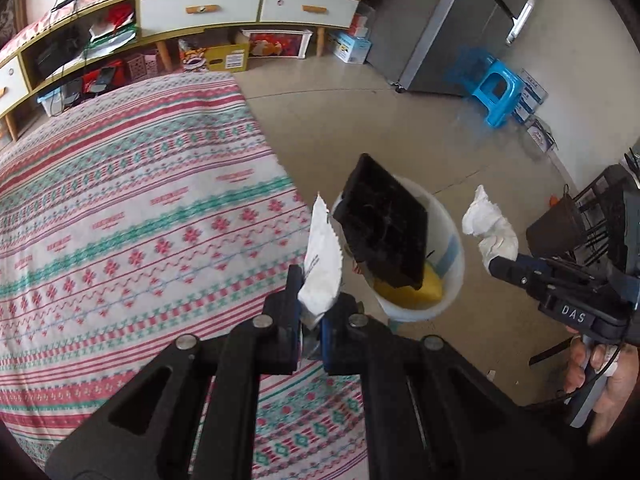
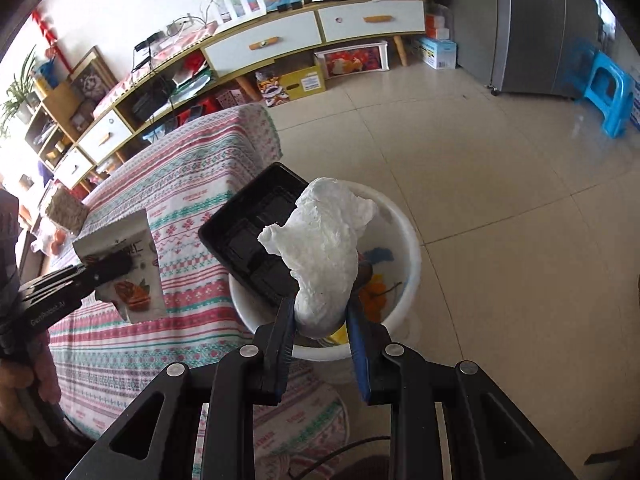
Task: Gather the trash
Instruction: 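Carry the wrapper in the left tool and tissue in the right to the bucket, then open the left tool to drop the wrapper into the bucket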
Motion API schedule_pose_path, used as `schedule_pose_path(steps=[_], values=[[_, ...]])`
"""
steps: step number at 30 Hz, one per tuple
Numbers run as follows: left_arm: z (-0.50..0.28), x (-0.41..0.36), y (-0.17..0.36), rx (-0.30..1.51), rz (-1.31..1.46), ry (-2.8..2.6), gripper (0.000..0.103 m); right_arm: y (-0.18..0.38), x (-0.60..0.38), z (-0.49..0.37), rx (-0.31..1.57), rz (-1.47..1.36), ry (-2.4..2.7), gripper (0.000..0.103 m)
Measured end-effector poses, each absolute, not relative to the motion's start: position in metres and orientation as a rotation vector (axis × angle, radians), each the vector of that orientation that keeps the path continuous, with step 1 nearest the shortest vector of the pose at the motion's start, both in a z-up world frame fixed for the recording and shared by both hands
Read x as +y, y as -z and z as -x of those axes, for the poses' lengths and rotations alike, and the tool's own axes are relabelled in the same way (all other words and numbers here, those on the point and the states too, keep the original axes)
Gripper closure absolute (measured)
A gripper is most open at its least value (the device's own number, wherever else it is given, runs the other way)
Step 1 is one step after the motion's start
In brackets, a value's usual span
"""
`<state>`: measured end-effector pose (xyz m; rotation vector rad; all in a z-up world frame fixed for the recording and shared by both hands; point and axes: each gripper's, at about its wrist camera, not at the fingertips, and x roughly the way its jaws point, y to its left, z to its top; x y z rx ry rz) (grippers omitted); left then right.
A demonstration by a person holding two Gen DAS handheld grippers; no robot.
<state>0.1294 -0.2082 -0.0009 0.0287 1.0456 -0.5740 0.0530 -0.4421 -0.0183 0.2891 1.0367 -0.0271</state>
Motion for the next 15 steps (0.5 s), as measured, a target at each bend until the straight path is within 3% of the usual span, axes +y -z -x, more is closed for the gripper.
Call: schedule_pose_path(steps=[13,15], values=[[-0.151,-0.290,0.015,1.001,-0.158,0.603,0.093,0.030,-0.472,-0.050,1.043,-0.350,0.056,0.076],[-0.153,-0.287,0.017,1.006,-0.143,0.606,0.083,0.032,-0.476,-0.050,1.045,-0.364,0.058,0.076]])
